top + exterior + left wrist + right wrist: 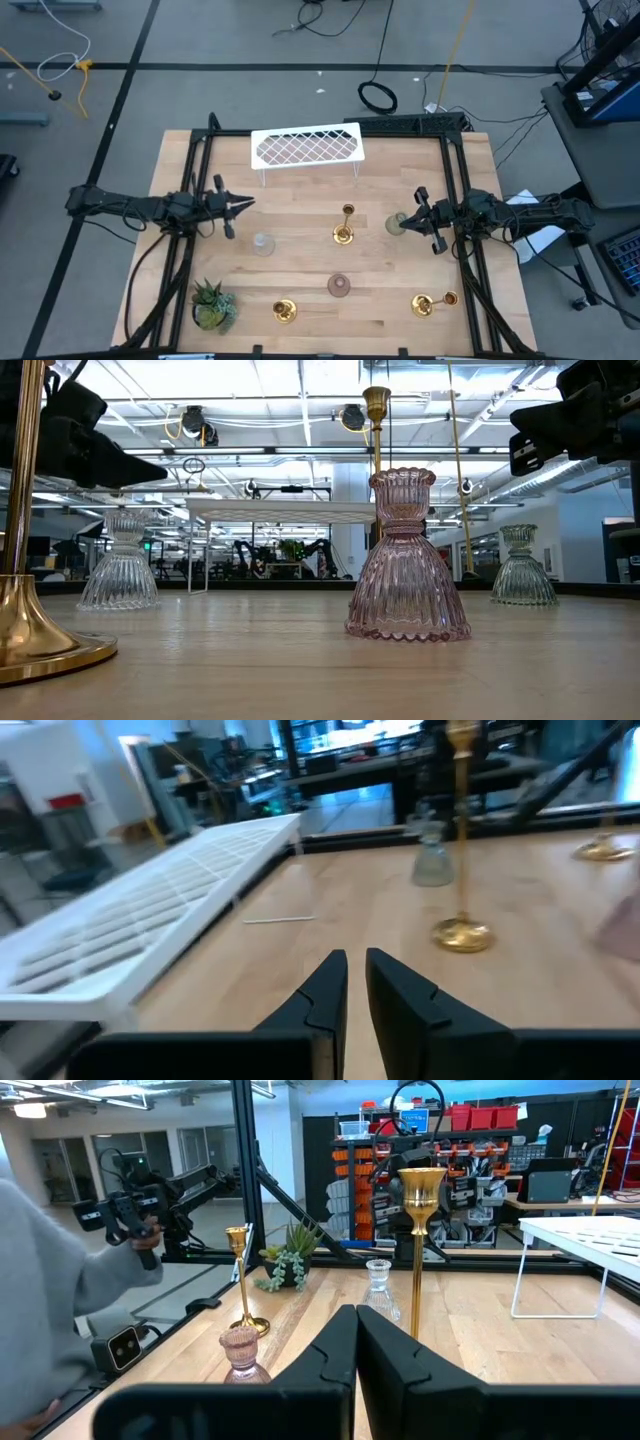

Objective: Pick & Place candle stick holders
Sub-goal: Put the top golden candle holder on the shelf

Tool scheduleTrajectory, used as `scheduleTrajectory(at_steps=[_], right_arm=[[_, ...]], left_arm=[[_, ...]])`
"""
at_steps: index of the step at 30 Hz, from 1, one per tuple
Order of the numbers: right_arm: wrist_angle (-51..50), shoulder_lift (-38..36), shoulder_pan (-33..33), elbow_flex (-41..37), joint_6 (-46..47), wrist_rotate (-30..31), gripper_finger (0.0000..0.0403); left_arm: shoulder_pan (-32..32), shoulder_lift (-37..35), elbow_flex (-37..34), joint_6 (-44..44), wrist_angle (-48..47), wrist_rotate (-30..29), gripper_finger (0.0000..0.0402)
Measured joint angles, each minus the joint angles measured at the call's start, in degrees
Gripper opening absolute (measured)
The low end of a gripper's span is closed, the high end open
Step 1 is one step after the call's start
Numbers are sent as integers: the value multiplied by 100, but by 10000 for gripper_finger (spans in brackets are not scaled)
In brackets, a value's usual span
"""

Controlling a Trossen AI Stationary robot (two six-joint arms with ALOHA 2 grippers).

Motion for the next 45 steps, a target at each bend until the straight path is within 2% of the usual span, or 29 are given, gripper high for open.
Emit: scheduleTrajectory(at_steps=[4, 6, 15, 25, 31, 41, 45], right_arm=[[0, 0, 0, 1, -1, -1, 0], [-1, 0, 0, 1, 0, 0, 0], [-2, 0, 0, -1, 0, 1, 0], [-2, 0, -2, -1, -62, 15, 0], [-2, 0, -2, 1, -9, 4, 0], [22, 0, -2, 1, -12, 29, 0], [380, -4, -7, 0, -261, 417, 0]], left_arm=[[1, 0, 0, -262, 0, -691, 49], [2, 0, 0, -297, -2, -841, 49], [2, 0, 0, -432, -20, -390, 61], [2, 0, 0, -362, -17, -264, 146], [2, 0, -1, -423, 5, -141, 183], [2, 0, 0, -255, 6, -139, 189], [2, 0, 0, -350, 11, -139, 189]])
